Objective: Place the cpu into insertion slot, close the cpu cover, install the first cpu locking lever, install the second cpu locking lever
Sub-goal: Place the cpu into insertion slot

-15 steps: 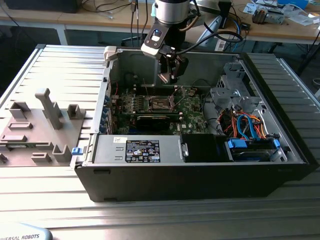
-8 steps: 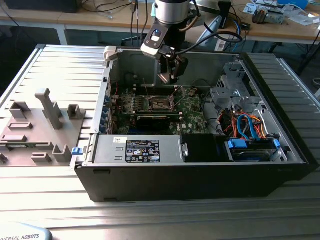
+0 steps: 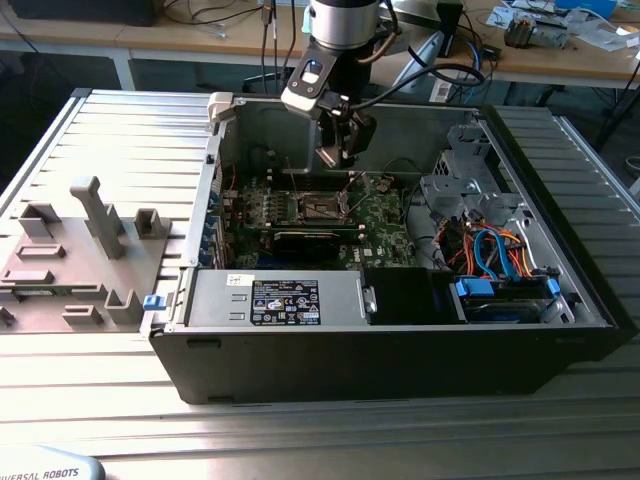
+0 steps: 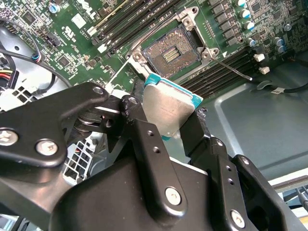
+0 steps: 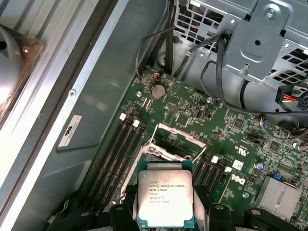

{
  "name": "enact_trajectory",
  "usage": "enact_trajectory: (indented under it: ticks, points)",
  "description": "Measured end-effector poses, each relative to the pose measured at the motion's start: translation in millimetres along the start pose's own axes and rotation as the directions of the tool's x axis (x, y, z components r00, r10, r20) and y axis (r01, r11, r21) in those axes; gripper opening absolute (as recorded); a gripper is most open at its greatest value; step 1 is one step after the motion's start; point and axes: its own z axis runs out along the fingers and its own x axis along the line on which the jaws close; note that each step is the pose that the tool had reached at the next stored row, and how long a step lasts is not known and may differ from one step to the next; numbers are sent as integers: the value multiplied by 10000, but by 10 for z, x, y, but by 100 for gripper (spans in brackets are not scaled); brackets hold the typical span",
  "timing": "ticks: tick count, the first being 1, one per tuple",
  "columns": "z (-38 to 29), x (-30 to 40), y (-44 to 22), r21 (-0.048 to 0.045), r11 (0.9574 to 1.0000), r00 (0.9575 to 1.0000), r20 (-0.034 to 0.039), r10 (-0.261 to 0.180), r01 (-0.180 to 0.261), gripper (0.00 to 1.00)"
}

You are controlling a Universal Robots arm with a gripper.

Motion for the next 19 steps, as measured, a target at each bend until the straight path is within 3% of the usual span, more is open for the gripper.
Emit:
enact_trajectory:
  ticks: [19]
  points:
    - [34,-1,-3,-6,9996,9996,24,272,-272,54]
